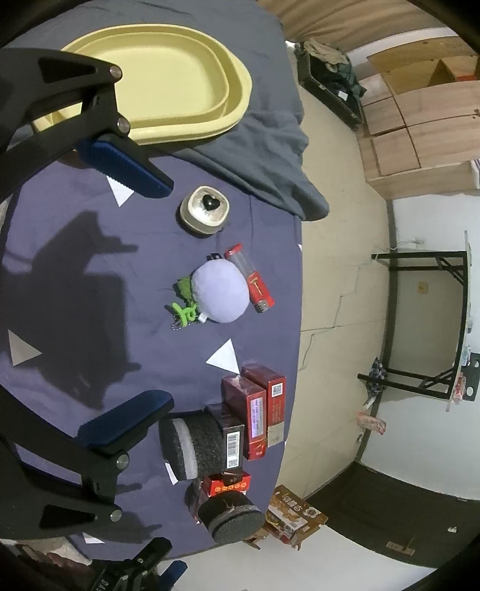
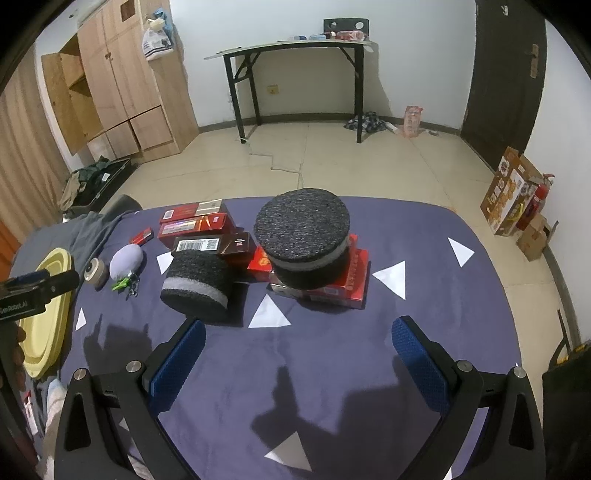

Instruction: Organize rigid objects

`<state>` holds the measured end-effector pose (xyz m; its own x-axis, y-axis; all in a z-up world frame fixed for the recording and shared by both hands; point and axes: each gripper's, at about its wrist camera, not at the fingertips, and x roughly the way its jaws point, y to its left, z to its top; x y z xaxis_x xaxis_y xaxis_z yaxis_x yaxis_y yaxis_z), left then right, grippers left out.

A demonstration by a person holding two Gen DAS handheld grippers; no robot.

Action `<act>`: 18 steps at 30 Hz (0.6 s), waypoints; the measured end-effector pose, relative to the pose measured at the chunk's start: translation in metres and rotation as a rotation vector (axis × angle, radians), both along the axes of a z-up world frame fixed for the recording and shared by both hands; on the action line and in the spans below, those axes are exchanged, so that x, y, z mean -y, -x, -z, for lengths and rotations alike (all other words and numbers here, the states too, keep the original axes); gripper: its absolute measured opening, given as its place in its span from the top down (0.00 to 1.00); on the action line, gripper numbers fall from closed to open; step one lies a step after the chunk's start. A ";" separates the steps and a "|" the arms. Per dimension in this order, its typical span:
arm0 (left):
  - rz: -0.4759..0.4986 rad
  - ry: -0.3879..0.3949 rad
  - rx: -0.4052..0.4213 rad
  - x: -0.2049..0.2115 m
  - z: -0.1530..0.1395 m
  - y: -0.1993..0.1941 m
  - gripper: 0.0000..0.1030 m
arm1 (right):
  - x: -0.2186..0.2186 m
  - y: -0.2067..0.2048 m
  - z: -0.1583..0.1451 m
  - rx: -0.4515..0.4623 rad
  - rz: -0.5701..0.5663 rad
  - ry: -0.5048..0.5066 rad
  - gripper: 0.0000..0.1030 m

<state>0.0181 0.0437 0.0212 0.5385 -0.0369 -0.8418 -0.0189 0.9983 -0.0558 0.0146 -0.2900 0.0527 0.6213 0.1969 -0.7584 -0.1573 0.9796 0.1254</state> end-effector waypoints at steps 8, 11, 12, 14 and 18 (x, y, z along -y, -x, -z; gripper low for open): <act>-0.003 0.026 -0.038 0.004 0.003 0.001 0.00 | 0.003 -0.001 -0.002 -0.006 -0.005 -0.008 0.00; 0.013 0.021 -0.035 0.009 0.002 0.003 0.00 | 0.004 -0.001 -0.002 -0.009 0.000 -0.014 0.00; 0.018 0.018 -0.033 0.010 0.001 0.003 0.00 | 0.004 -0.002 -0.002 -0.009 0.001 -0.015 0.00; 0.022 0.013 -0.033 0.010 0.001 0.003 0.00 | 0.004 -0.001 -0.002 -0.008 0.001 -0.014 0.00; 0.016 0.016 -0.038 0.010 0.001 0.003 0.00 | 0.006 -0.001 -0.003 -0.008 0.001 -0.013 0.00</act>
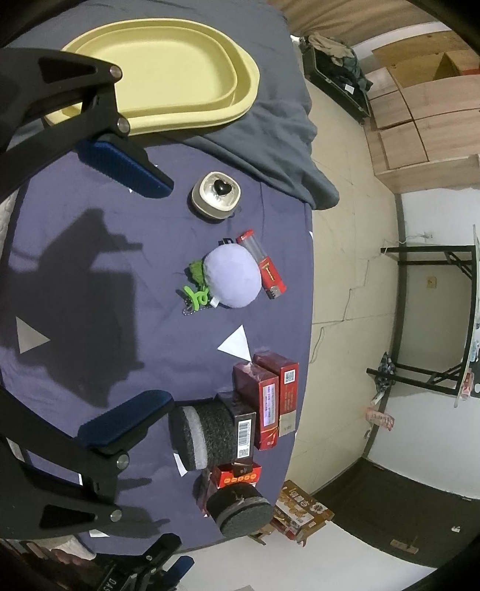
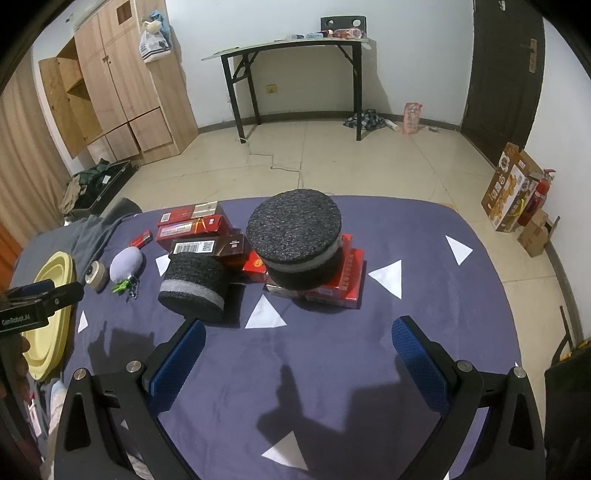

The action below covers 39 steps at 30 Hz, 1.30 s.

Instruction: Organize rigid objects

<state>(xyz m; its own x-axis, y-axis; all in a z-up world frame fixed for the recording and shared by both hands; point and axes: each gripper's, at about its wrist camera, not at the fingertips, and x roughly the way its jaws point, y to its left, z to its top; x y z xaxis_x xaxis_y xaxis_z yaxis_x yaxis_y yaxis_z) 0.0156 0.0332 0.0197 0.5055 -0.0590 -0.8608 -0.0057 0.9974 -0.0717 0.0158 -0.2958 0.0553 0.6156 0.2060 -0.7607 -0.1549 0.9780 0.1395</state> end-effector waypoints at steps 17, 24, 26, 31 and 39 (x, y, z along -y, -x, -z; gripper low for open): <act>0.012 -0.013 0.000 0.004 0.001 0.001 0.00 | 0.000 0.001 0.001 0.008 -0.006 0.010 0.00; 0.002 -0.003 -0.004 0.001 0.000 0.000 0.00 | 0.006 -0.002 0.002 -0.011 0.022 -0.005 0.00; 0.003 -0.003 -0.006 0.001 0.001 0.000 0.00 | 0.006 -0.001 0.001 -0.006 0.020 -0.003 0.00; 0.002 -0.007 -0.013 -0.001 0.003 -0.001 0.00 | 0.006 -0.002 0.001 -0.008 0.020 -0.006 0.00; 0.005 -0.009 -0.002 -0.001 0.001 -0.001 0.00 | 0.007 -0.002 0.000 -0.008 0.020 -0.010 0.00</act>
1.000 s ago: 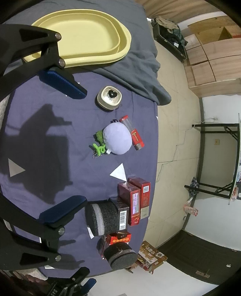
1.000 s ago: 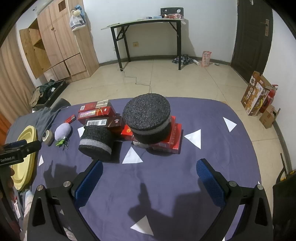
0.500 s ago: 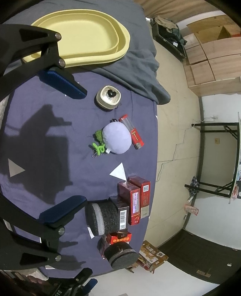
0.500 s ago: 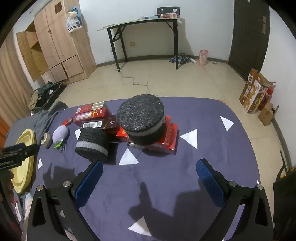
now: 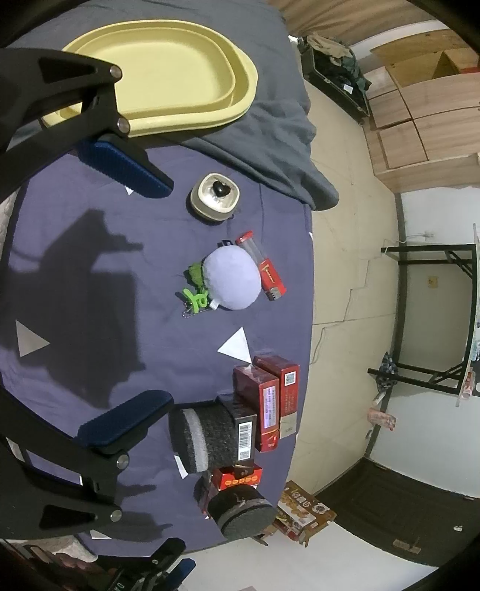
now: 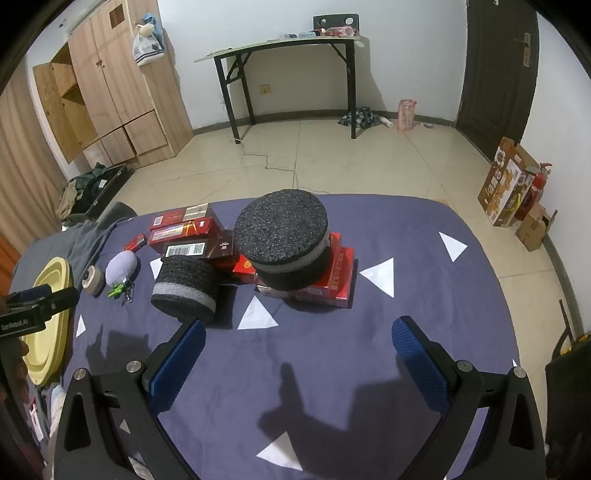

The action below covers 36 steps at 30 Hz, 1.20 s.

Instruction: Organize rigid objects

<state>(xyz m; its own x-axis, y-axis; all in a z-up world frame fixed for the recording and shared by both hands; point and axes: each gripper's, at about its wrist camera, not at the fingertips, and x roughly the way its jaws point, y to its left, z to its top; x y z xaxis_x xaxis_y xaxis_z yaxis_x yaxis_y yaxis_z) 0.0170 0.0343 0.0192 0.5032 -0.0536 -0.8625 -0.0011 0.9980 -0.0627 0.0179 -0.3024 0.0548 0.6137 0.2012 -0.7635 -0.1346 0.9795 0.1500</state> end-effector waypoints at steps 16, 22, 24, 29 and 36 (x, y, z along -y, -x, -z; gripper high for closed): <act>0.024 -0.004 0.009 0.003 -0.004 0.001 0.00 | 0.001 0.002 -0.003 -0.001 -0.001 0.002 0.00; 0.037 -0.009 0.021 0.002 -0.006 0.002 0.00 | 0.001 0.003 -0.003 0.004 -0.001 0.007 0.00; 0.052 -0.025 0.039 -0.001 -0.008 0.001 0.00 | 0.004 0.004 -0.003 0.012 0.001 0.013 0.00; 0.048 -0.084 0.049 -0.019 -0.014 -0.004 0.00 | 0.008 0.005 -0.002 0.025 -0.001 0.013 0.00; 0.117 -0.085 0.013 -0.056 -0.027 -0.022 0.00 | 0.022 0.007 -0.007 0.040 -0.017 0.015 0.00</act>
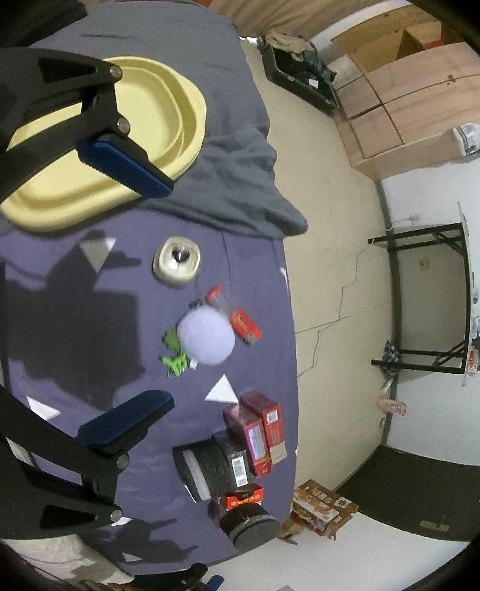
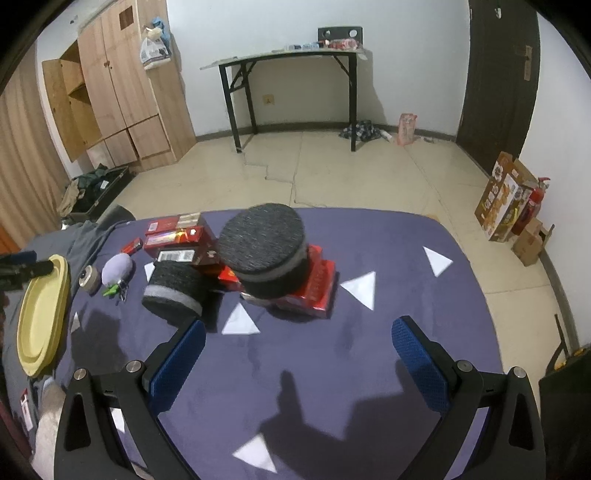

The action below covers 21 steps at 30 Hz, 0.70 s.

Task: Organize rigid objects
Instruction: 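Grasp the silver heart tin with the left gripper while the right grasps the black foam cylinder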

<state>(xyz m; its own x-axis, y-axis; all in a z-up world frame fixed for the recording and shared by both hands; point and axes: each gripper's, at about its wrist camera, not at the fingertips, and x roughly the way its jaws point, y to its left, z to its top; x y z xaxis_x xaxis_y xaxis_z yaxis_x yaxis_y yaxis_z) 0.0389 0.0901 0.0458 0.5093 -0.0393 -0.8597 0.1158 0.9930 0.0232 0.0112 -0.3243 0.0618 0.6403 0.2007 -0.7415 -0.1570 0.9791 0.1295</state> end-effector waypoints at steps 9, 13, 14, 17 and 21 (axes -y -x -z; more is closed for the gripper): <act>0.004 -0.007 -0.036 -0.052 0.018 -0.010 0.00 | 0.000 -0.005 -0.016 0.089 -0.055 0.026 0.00; 0.098 -0.089 -0.111 -0.035 0.046 -0.018 0.00 | -0.016 -0.025 -0.015 0.067 -0.067 -0.019 0.00; 0.112 -0.108 -0.111 -0.031 0.050 -0.020 0.01 | -0.018 -0.032 -0.014 0.067 -0.060 -0.021 0.00; 0.151 -0.092 -0.105 -0.025 0.057 -0.025 0.01 | -0.025 -0.054 -0.006 0.066 -0.038 -0.002 0.00; 0.156 -0.091 -0.102 -0.023 0.061 -0.033 0.14 | -0.033 -0.063 0.008 0.055 -0.034 -0.001 0.00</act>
